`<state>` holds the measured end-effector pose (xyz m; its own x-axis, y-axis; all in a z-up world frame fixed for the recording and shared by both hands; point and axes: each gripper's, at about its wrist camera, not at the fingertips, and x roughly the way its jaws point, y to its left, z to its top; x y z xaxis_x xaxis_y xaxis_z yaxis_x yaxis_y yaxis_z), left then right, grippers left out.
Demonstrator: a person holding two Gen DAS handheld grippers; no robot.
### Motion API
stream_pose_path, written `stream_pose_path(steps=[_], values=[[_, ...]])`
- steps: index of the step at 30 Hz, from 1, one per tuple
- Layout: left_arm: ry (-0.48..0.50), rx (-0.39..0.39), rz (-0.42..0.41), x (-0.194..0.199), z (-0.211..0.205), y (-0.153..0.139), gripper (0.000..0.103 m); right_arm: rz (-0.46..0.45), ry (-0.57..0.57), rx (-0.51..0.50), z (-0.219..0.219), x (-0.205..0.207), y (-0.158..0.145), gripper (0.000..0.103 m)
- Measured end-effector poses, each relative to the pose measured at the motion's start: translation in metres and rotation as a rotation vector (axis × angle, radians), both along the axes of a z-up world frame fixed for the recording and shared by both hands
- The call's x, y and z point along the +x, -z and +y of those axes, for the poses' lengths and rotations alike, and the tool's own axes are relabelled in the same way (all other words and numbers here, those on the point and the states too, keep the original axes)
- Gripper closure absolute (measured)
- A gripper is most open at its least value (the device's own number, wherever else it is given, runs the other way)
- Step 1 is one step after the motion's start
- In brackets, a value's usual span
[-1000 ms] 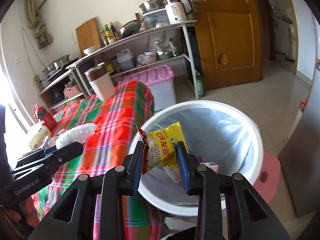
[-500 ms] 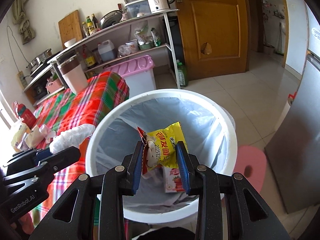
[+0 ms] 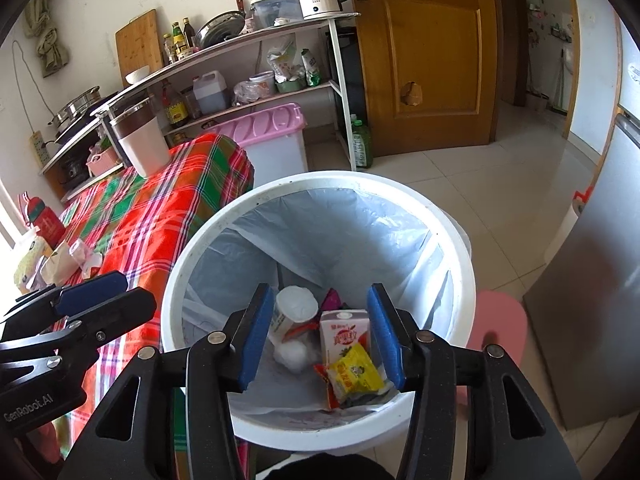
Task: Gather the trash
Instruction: 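Open both tools, dropping the wrap and yellow bag into the bin, then move both tools back over the table toward the remaining trash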
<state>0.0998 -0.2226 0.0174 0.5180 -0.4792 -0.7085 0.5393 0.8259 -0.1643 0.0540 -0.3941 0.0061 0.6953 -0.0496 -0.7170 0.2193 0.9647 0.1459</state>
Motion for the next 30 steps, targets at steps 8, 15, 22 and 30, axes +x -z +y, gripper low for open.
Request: stream_pose_path(steps=[8,15,22,30], values=[[-0.026,-0.023,-0.021,-0.006,0.023,-0.009,0.044,-0.05,-0.008,-0.026,0.018,-0.013,-0.018,0.053],[-0.075,-0.039,-0.049,-0.01,0.053,-0.016,0.041,-0.094,-0.017,-0.057,0.041,-0.023,-0.033,0.053],[-0.138,-0.042,-0.05,-0.012,0.087,-0.013,0.041,-0.113,-0.048,-0.084,0.066,-0.024,-0.041,0.053],[-0.219,-0.046,-0.066,-0.011,0.131,-0.014,0.041,-0.12,-0.092,-0.112,0.095,-0.019,-0.043,0.053]])
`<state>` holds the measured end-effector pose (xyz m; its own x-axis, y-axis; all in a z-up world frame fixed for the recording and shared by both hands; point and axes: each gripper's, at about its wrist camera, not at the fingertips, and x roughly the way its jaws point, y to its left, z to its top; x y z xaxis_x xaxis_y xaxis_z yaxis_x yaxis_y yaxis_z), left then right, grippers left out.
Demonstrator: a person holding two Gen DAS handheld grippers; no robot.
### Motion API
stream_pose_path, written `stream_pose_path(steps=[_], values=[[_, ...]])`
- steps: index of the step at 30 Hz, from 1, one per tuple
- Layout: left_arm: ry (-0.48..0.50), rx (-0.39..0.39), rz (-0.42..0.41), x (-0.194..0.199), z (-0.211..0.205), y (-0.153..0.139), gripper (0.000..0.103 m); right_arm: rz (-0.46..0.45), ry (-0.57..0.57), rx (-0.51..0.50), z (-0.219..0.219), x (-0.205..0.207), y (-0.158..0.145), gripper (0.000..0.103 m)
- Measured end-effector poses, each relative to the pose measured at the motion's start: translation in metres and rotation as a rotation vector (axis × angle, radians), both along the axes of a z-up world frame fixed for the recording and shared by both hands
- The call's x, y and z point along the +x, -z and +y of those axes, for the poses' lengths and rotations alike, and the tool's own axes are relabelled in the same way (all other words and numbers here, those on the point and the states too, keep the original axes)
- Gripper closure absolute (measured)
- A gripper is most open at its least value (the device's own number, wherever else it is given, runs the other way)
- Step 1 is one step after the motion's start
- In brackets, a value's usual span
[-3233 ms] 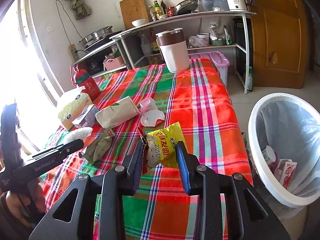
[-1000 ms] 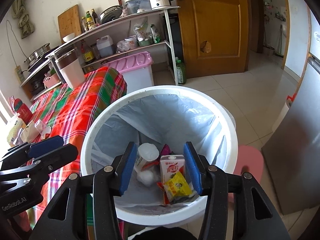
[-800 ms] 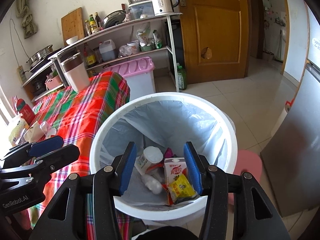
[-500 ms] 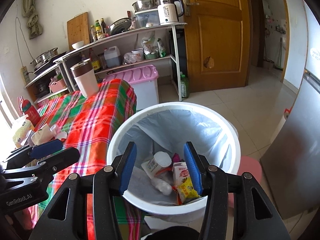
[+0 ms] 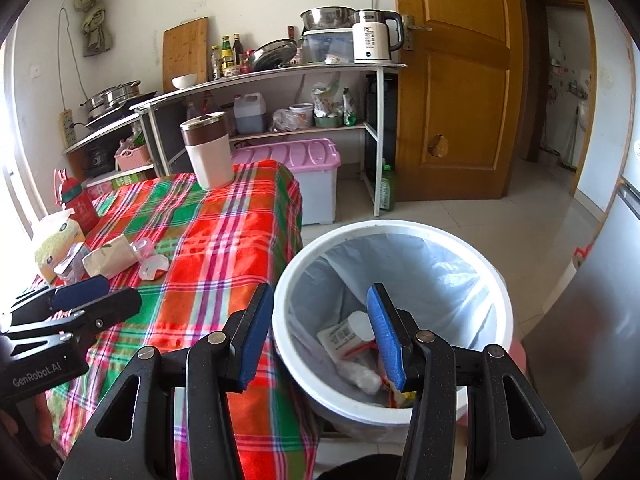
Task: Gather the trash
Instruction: 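Move both tools back over the table toward the remaining trash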
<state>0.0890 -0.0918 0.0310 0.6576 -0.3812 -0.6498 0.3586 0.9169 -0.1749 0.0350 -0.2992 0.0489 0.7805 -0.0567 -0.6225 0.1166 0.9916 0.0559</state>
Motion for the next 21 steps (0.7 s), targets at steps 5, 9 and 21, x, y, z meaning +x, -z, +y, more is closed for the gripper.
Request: stream_pose_path(steps=[5,9,21], values=[[-0.047,-0.003,0.004,0.002,0.026,0.003,0.04,-0.003,-0.03,0.002,0.017,0.004,-0.001,0.053],[-0.087,-0.001,0.001,0.001,0.048,0.006,0.04,-0.001,-0.066,0.013,0.035,0.011,0.0,0.053],[-0.237,0.014,0.016,0.011,0.123,0.016,0.04,0.036,-0.21,0.066,0.096,0.047,0.015,0.053]])
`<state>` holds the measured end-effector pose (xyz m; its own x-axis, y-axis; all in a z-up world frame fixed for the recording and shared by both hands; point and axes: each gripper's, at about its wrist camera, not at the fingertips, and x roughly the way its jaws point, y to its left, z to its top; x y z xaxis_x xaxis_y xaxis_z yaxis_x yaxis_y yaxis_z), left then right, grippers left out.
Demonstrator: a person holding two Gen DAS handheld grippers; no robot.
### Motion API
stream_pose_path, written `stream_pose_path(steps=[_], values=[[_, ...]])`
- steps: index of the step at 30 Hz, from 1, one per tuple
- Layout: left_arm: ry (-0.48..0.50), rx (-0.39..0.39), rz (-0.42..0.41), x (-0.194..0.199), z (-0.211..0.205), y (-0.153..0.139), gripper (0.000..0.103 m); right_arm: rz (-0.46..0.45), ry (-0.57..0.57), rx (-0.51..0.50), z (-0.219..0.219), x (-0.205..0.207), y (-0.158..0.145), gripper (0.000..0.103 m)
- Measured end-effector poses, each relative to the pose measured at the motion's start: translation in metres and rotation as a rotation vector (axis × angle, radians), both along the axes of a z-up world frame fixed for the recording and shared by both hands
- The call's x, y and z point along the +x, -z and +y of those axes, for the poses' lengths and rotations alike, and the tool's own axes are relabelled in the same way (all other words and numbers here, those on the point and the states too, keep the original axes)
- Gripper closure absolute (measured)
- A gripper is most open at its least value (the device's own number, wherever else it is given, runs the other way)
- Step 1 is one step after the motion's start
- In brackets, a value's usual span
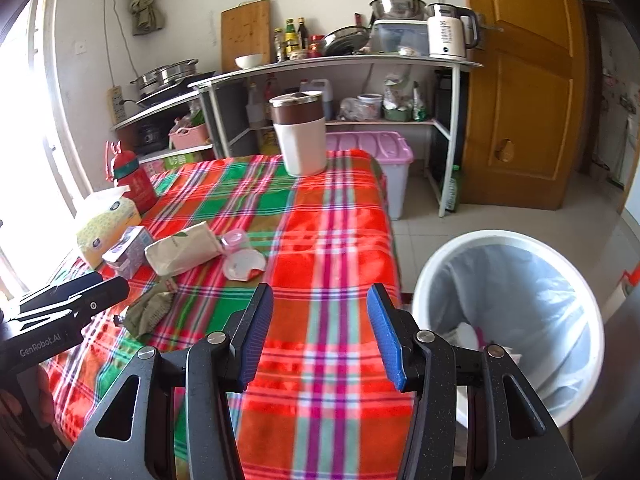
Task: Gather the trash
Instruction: 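Move both tools back over the table toward the remaining trash, then grasp the clear plastic cup with the right tool while the left tool grasps the beige paper pouch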
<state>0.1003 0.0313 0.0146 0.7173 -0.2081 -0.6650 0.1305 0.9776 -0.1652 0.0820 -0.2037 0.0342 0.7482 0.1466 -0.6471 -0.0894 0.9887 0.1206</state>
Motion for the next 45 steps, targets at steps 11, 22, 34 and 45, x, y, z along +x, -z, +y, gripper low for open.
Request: stream_pose_path(steps=[11,22,34,45], values=[[0.0,-0.011,0.022,0.029,0.02,0.007,0.036,0.066,-0.105,0.031,0.034,0.049,0.016,0.053],[-0.005,-0.014,0.045,0.05,0.029,0.013,0.034,0.144,-0.19,0.047,0.057,0.103,0.037,0.05],[0.046,0.009,0.067,0.067,0.014,0.016,0.032,0.149,-0.173,0.048,0.056,0.118,0.044,0.072],[0.144,0.075,0.07,0.079,-0.021,0.019,0.031,0.141,-0.135,0.059,0.041,0.103,0.042,0.073]])
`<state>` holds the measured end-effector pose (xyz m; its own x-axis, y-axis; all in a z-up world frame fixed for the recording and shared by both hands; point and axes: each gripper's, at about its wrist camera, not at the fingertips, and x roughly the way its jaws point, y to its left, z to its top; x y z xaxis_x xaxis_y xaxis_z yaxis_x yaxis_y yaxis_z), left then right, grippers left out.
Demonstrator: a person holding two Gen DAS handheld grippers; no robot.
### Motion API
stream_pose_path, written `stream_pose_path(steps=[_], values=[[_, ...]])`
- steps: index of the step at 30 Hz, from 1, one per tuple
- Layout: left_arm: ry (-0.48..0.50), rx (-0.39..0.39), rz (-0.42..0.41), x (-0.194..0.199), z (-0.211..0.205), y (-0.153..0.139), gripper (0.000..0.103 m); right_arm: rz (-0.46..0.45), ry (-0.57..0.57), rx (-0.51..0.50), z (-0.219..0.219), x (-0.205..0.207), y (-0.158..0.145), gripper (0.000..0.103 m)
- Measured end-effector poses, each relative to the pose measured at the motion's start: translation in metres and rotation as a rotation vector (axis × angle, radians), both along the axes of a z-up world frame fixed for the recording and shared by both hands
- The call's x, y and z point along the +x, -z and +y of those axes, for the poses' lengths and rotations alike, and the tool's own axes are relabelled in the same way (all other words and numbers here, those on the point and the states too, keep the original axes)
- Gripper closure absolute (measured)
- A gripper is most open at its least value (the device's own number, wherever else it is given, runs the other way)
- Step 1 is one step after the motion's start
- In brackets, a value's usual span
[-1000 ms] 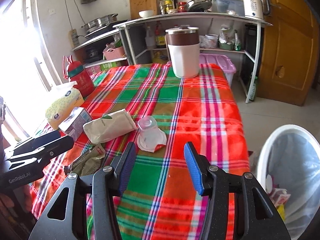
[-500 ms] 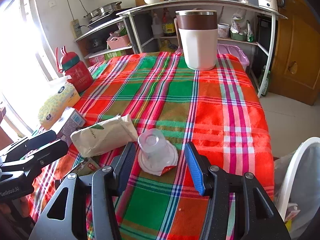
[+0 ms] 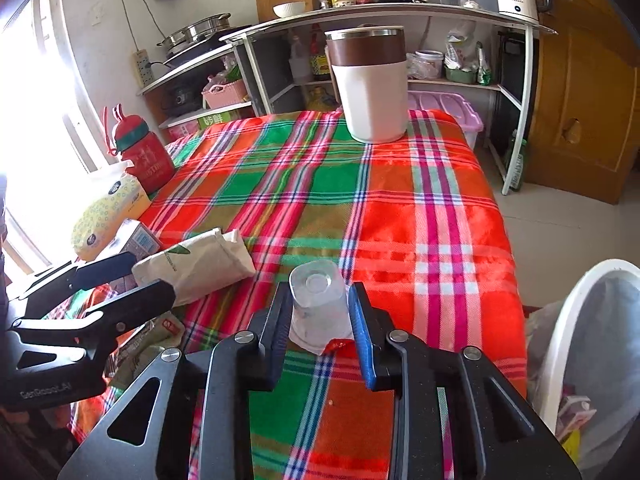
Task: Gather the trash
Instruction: 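Grasp the clear plastic cup with the right tool while the left tool grasps the beige paper pouch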
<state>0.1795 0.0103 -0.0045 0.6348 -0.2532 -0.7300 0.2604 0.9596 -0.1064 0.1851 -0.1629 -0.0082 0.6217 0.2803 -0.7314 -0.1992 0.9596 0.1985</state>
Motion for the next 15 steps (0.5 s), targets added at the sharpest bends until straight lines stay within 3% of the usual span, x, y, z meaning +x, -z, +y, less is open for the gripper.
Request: stream_pose_path(steps=[11,15], values=[[0.014,0.11,0.009,0.017,-0.024,0.014,0.03,-0.005,0.053,0.044,-0.024,-0.013,-0.004,0.073],[0.021,0.105,0.023,0.02,-0.028,0.016,0.03,-0.003,0.067,0.06,-0.03,-0.015,-0.004,0.073]])
